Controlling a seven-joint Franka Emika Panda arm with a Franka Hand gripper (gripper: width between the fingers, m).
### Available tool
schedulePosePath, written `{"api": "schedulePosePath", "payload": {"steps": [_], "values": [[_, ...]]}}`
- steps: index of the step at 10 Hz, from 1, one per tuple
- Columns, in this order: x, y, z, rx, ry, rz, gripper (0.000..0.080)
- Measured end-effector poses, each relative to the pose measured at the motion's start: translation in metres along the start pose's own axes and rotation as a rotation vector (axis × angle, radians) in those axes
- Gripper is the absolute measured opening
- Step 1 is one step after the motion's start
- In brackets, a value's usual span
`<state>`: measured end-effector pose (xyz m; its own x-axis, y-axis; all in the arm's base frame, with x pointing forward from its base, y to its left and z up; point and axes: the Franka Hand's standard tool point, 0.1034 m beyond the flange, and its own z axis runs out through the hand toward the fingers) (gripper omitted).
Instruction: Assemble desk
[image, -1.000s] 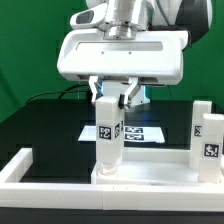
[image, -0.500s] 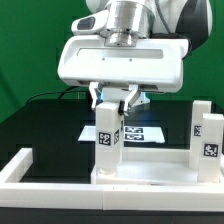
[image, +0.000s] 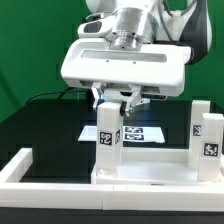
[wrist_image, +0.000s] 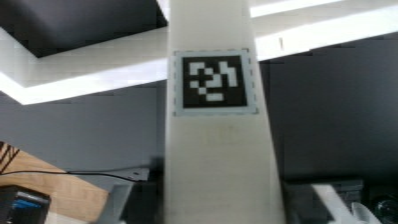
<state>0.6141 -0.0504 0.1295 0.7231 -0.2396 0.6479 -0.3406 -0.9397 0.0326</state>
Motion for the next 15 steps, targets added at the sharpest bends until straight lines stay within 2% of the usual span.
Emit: {"api": "schedulePosePath", "payload": {"steps": [5,6,7,8,9,10,15], "values": [[0.0007,0.0024,0.0006,-0.002,-0.008,0.007,0.0290],[-0.0003,0.0026,0.0011,-0.003,-0.011,0.006,0.0352],[-0.0006,0.0027,0.0013,-0.003,-0.012,0.006,0.0352],[-0.0008,0.0027,0.0014,-0.003,-0.012,0.005,0.0552],[-0.0009,0.0028,0.0015,-0.003,-0.013,0.005,0.0552],[-0.0011,0.0028,0.0016,-0.003,-0.013,0.005,0.0632],[-0.0013,0.0029,0.0018,-0.004,-0.013,0.004,0.0649]]}}
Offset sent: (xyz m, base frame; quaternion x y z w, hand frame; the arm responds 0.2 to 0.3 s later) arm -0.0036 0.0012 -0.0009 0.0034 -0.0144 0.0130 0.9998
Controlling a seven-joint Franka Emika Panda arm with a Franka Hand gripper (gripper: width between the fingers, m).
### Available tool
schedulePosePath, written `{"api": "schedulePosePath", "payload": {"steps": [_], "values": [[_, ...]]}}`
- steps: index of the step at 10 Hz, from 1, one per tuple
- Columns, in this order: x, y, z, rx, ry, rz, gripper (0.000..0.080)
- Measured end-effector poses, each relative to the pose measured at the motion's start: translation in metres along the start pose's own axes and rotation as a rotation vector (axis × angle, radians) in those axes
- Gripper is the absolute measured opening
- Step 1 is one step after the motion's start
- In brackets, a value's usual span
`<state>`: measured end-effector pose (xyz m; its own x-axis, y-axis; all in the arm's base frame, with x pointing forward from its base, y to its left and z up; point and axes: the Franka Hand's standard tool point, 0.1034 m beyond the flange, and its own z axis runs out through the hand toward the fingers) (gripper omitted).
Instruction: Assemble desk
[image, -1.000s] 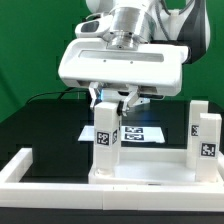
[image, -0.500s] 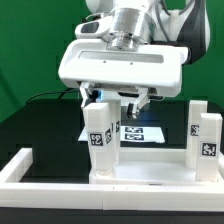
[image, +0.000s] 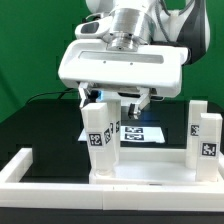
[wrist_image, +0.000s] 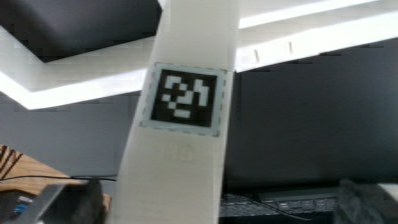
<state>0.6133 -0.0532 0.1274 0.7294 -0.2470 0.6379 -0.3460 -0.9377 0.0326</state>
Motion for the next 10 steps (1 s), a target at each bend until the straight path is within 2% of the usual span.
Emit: {"api": "schedulePosePath", "payload": {"steps": [4,7,10], "values": [[0.000,0.001,0.000,-0.001,0.000,0.000,0.0649],[0.025,0.019,-0.014,0.007,-0.002,0.017,0.0649],[0.048,0.036,-0.019,0.031,-0.096,0.059,0.0649]]}}
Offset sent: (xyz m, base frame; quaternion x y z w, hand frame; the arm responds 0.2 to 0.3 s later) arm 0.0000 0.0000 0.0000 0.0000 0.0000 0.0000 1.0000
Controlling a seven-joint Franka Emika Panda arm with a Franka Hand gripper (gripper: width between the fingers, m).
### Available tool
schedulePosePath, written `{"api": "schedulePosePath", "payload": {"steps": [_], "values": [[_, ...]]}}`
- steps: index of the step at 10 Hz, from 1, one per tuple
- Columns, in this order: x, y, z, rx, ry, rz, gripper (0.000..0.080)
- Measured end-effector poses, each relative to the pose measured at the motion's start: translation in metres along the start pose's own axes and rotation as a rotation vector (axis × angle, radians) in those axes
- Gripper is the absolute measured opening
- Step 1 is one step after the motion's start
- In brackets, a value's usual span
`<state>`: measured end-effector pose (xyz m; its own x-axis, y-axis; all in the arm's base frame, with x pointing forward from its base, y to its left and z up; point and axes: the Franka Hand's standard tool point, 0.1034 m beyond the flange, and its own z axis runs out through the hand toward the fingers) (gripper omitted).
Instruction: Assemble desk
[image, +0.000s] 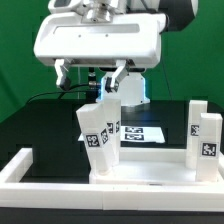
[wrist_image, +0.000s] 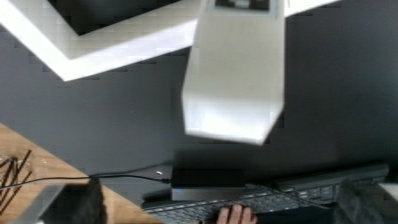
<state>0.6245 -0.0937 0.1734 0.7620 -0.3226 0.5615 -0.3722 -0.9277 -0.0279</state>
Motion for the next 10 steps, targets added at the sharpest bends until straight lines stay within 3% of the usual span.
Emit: {"api": "schedulePosePath", "payload": {"steps": [1,2,4,7,10], "values": [[-0.001,-0.002,0.000,0.028,-0.134,0.026,0.0649],[0.009,-0.006,-0.004,0.055,-0.218,0.042,0.0649],[0.004,-0.011,-0.004,0.082,-0.387,0.051,0.0649],[-0.010,-0.010,0.000,0.094,-0.615,0.056,0.0649],[-0.006,-0.009,0.003,0.091,-0.611,0.055,0.0649]]}}
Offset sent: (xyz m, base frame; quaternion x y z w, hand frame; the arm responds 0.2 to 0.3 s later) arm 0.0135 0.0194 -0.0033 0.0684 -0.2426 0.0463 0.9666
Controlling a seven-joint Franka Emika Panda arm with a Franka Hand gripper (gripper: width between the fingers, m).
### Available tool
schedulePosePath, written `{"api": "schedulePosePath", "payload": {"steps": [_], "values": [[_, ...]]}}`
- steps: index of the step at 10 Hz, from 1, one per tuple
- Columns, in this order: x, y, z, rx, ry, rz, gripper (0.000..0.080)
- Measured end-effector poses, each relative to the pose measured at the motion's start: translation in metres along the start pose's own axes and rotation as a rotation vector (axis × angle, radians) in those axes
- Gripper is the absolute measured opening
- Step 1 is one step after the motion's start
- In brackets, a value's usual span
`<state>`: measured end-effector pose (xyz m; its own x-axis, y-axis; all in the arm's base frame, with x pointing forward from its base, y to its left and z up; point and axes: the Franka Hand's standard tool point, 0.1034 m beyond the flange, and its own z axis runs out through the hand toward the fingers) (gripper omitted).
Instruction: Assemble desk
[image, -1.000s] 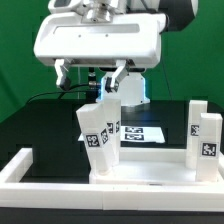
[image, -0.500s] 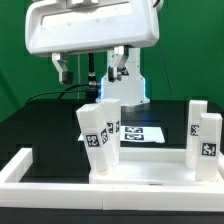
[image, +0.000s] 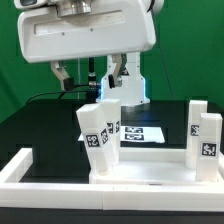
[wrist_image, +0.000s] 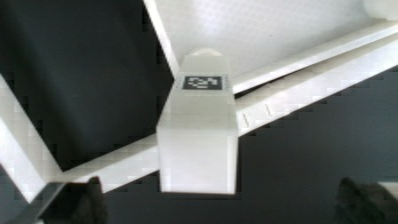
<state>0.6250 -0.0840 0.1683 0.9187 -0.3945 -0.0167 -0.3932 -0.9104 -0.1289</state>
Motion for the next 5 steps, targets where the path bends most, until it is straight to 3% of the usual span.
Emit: {"api": "schedulePosePath", "payload": {"steps": [2,5], "values": [[-0.001,0.007,0.009,-0.005,-0.010,0.014,0.0649],[0.002,0.004,0.032,-0.033,0.007,0.015,0.0649]]}}
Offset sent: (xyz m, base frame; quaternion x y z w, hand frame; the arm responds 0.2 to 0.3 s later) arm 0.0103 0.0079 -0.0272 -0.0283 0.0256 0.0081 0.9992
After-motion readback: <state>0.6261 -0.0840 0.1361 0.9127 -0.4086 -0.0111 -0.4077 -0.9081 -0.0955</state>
